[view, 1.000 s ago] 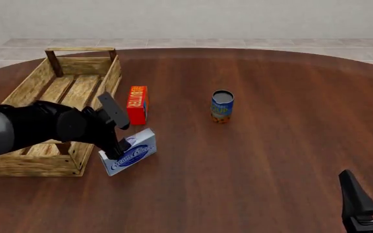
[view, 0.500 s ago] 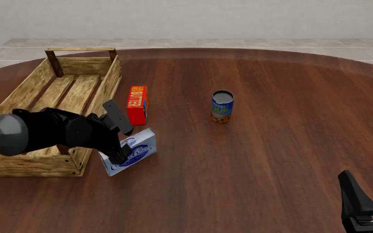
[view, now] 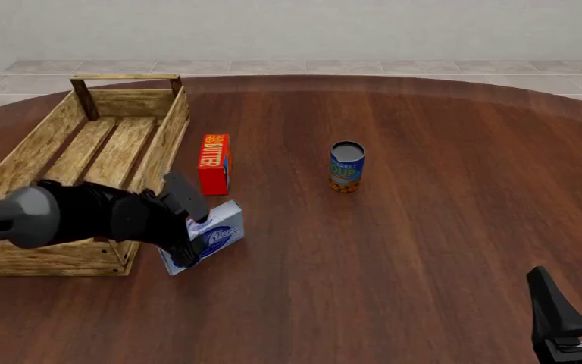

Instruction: Pick up the cream cheese and put it in the tray.

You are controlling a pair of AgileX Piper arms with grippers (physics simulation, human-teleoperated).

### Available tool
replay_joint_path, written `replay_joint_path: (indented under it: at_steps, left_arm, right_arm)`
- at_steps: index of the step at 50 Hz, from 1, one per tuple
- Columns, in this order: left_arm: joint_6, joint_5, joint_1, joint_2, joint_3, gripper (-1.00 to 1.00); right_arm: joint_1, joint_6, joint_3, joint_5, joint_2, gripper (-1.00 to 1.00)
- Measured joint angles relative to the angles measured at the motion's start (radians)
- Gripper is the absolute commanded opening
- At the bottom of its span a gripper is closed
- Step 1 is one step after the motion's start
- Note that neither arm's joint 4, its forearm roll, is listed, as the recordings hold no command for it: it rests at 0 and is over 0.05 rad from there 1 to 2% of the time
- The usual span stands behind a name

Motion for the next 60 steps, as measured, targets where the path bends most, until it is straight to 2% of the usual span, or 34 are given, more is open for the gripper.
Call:
replay_joint_path:
  at_steps: [25, 26, 48, 60]
  left_arm:
    - [-0.006, -0.038, 0.001, 0.037, 0.014, 1.00]
    - [-0.008, -0.037, 0.000, 0.036, 0.013, -1.00]
    - [-0.050, -0.007, -0.020, 0.008, -0.001, -1.00]
    - [-0.110, 0.035, -0.049, -0.029, -0.029, -1.00]
  right_arm:
    - [0.006, 0.003, 0.001, 0.005, 0.001, 1.00]
    - [0.006, 0.003, 0.001, 0.005, 0.001, 1.00]
    - [0.011, 0.003, 0.004, 0.007, 0.001, 1.00]
    - [0.014, 0.004, 0.004, 0.008, 0.001, 1.00]
